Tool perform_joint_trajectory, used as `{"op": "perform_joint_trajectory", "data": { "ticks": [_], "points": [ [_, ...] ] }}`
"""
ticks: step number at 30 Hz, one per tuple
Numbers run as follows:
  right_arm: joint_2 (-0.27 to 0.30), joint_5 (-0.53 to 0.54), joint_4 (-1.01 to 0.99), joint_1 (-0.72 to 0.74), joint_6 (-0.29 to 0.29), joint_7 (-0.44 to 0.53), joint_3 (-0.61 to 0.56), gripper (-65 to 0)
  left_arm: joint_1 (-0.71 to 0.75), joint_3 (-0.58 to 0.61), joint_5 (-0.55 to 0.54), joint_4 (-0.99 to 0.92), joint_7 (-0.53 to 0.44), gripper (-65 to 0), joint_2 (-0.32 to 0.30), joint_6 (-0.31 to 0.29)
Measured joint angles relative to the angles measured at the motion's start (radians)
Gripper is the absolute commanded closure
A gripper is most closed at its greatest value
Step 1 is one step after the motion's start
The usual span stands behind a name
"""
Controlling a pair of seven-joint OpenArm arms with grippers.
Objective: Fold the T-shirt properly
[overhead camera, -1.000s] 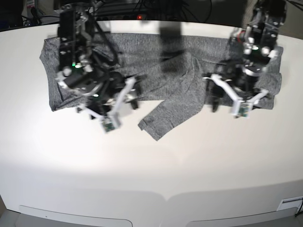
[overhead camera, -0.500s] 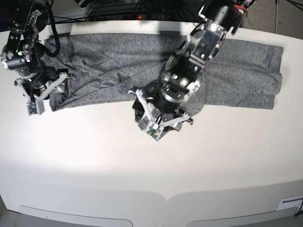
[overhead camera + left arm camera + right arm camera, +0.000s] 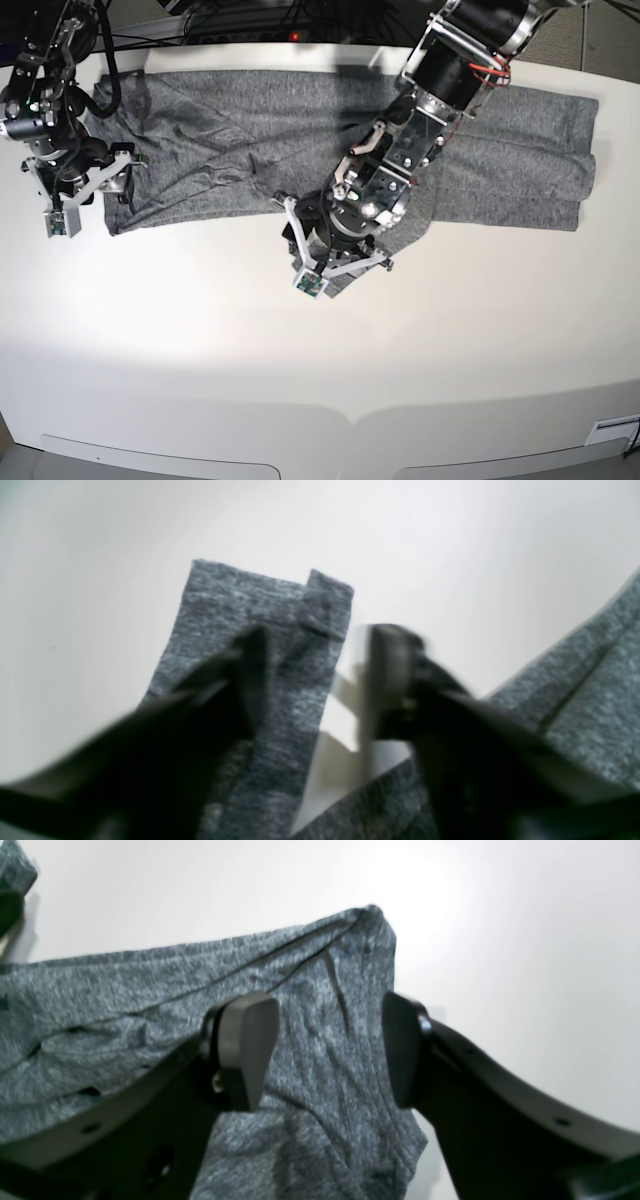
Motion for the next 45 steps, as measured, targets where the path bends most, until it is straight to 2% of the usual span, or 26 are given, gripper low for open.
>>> {"op": "perform_joint_trajectory", "data": {
  "ticks": [2, 5, 7, 10, 12, 14, 16, 18, 21, 23, 25, 29, 37, 40, 45],
  "points": [
    [0.000, 0.000, 0.000, 0.001, 0.000, 0.002, 0.000, -36.4, 0.000, 0.000, 0.000, 0.000, 0.000, -11.3, 0.000, 0.000],
    [0.000, 0.000, 0.000, 0.000, 0.000, 0.001, 0.000, -36.4, 0.000, 0.000, 0.000, 0.000, 0.000, -6.6, 0.000, 0.000],
    [0.000, 0.000, 0.000, 0.001, 0.000, 0.001, 0.000, -36.4, 0.000, 0.000, -0.001, 0.000, 0.001, 0.0, 0.000, 0.000],
    [0.000, 0.000, 0.000, 0.000, 0.000, 0.001, 0.000, -36.4, 0.000, 0.000, 0.000, 0.001, 0.001, 0.0, 0.000, 0.000],
    [0.000, 0.000, 0.000, 0.001, 0.000, 0.007, 0.000, -36.4, 0.001, 0.000, -0.025, 0.025, 0.041, 0.0, -0.001, 0.005],
    [0.000, 0.000, 0.000, 0.000, 0.000, 0.019, 0.000, -36.4, 0.007, 0.000, -0.049, 0.089, 0.093, 0.0, -0.003, 0.056],
    [0.000, 0.000, 0.000, 0.000, 0.001, 0.039, 0.000, -36.4, 0.009, 0.000, -0.053, 0.189, 0.184, 0.0, -0.006, 0.115],
    [0.000, 0.000, 0.000, 0.003, 0.001, 0.043, 0.000, -36.4, 0.012, 0.000, -0.058, 0.308, 0.258, 0.0, -0.024, 0.137],
    [0.000, 0.000, 0.000, 0.003, 0.002, 0.045, 0.000, -36.4, 0.056, 0.000, -0.053, 0.502, 0.297, 0.0, -0.081, 0.208],
    [0.000, 0.000, 0.000, 0.003, 0.002, 0.046, 0.000, -36.4, 0.114, -0.006, -0.009, 0.616, 0.323, 0.0, -0.126, 0.219],
    [0.000, 0.000, 0.000, 0.003, 0.002, 0.047, 0.000, -36.4, 0.193, -0.022, 0.057, 0.701, 0.322, 0.0, -0.156, 0.243],
    [0.000, 0.000, 0.000, 0.003, 0.002, 0.053, 0.000, -36.4, 0.342, -0.093, 0.091, 0.796, 0.301, 0.0, -0.223, 0.315],
    [0.000, 0.021, 0.000, 0.003, 0.002, 0.053, 0.000, -36.4, 0.566, -0.331, 0.093, 0.813, 0.205, 0.0, -0.346, 0.440],
    [0.000, 0.072, 0.000, 0.003, 0.003, 0.054, 0.000, -36.4, 0.630, -0.416, 0.094, 0.813, 0.201, 0.0, -0.365, 0.468],
    [0.000, 0.101, 0.000, 0.003, 0.003, 0.053, -0.001, -36.4, 0.718, -0.523, 0.091, 0.813, 0.117, 0.0, -0.365, 0.467]
  ]
}}
